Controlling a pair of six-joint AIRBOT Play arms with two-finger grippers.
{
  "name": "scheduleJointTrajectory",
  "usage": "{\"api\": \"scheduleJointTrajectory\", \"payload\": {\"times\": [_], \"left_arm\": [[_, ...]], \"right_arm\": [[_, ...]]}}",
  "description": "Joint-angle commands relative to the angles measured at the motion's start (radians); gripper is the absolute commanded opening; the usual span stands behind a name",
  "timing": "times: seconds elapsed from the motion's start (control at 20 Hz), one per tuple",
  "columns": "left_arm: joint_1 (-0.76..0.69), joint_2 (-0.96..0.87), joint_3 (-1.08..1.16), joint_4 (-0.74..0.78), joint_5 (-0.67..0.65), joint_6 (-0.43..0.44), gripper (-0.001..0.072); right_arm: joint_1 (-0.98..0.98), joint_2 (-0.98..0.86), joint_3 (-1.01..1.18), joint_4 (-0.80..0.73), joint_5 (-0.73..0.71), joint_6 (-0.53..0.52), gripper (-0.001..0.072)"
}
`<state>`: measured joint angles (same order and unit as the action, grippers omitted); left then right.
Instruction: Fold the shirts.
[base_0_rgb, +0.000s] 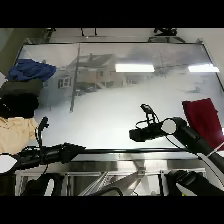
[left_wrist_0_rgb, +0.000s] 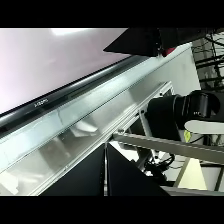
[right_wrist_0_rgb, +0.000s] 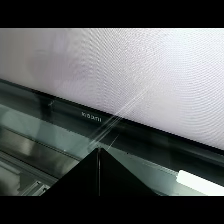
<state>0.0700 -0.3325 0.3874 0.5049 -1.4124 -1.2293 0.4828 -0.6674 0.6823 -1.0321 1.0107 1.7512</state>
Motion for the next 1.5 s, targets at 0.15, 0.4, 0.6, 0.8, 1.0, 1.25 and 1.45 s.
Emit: {"api": "scheduleJointTrajectory", "payload": {"times": [0.15,0.4,0.6,0.8,1.0,1.25,1.45], "left_arm": [[0.005,-0.033,0.021,0.012,0.049,-0.003,0.0015],[0.183,-0.444,0.443,0.104,0.193,0.092,0.0121],[0.306,-0.974,1.065,0.111,0.244,0.154,0.0670],[0.309,-1.489,1.675,0.284,0.398,0.147,0.0709],[0.304,-1.724,1.709,0.333,0.803,0.148,0.0709],[0.294,-1.843,1.552,0.335,1.298,0.281,0.0708],[0.288,-2.011,1.702,0.338,1.234,0.360,0.0708]], "right_arm": [[0.001,-0.001,0.000,0.000,0.000,0.000,0.0019],[0.001,-0.001,0.000,0.000,0.000,0.000,0.0019],[0.001,-0.003,0.000,0.000,0.000,0.000,0.0019],[0.001,-0.006,0.000,0.000,-0.001,0.000,0.0019],[0.001,-0.006,0.000,0.000,0.000,0.000,0.0019],[0.001,-0.006,0.000,0.000,0.000,0.000,0.0019],[0.001,-0.006,0.000,0.000,0.000,0.000,0.0019]]}}
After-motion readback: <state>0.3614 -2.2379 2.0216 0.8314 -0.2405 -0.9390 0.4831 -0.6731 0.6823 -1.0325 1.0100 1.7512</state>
